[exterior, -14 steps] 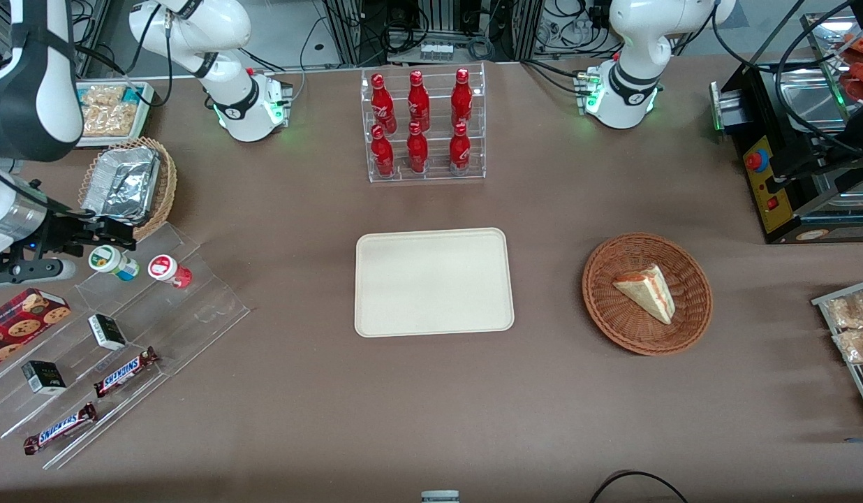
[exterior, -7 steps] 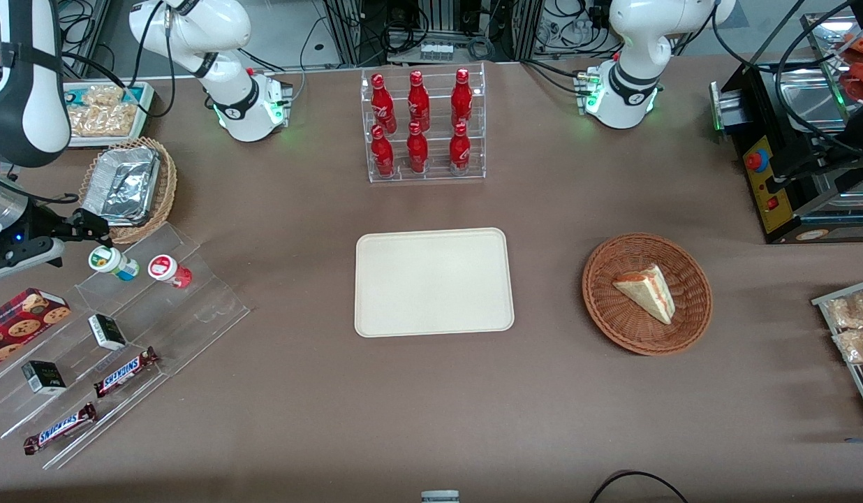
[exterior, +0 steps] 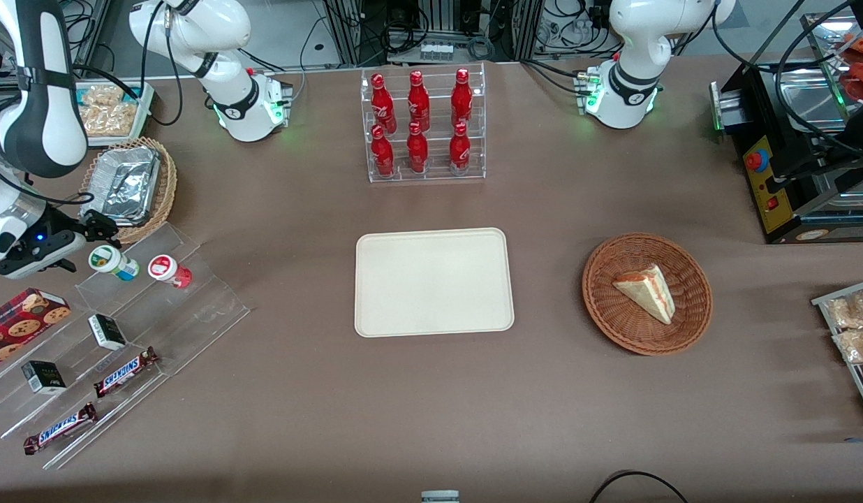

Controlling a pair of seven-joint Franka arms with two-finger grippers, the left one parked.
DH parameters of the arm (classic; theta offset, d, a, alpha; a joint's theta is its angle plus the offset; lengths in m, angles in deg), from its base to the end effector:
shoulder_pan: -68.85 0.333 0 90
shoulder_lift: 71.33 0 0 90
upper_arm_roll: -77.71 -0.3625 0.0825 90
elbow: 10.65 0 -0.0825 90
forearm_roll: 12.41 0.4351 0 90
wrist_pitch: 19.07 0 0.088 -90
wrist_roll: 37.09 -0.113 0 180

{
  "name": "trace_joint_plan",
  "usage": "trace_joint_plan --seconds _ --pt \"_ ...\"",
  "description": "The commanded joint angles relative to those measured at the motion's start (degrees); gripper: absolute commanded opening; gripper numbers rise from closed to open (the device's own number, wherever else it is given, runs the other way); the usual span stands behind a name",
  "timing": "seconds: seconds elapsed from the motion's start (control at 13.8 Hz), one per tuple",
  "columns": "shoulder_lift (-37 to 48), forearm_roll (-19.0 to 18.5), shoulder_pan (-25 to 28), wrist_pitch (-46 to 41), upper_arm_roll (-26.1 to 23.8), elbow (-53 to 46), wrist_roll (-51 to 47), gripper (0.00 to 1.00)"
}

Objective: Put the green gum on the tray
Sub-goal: 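Lower the right gripper over the green sunflower-label gum jar on the stand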

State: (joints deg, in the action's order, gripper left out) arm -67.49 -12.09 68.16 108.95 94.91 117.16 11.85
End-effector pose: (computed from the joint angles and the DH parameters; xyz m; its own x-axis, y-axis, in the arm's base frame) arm 0.5335 -0.1734 0.4173 0.8562 0.5129 0.0628 0.5117 -0.8585 0.0349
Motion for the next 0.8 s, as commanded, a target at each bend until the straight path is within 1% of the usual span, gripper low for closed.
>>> trace_joint_plan --seconds 0.0,0.44,0.51,0.58,0.73 --pt "0.7 1.3 0.1 2.6 0.6 1.8 1.6 0.99" --pt "-0.5 1.3 0.3 4.1 0.6 2.1 1.6 0.99" --pt "-0.5 1.3 0.3 4.2 0.6 2.2 1.6 0.96" --pt "-0.6 1.3 0.3 4.3 0.6 2.2 1.6 0.89" --pt "-1.0 1.3 0.4 4.5 0.6 2.0 1.6 0.52"
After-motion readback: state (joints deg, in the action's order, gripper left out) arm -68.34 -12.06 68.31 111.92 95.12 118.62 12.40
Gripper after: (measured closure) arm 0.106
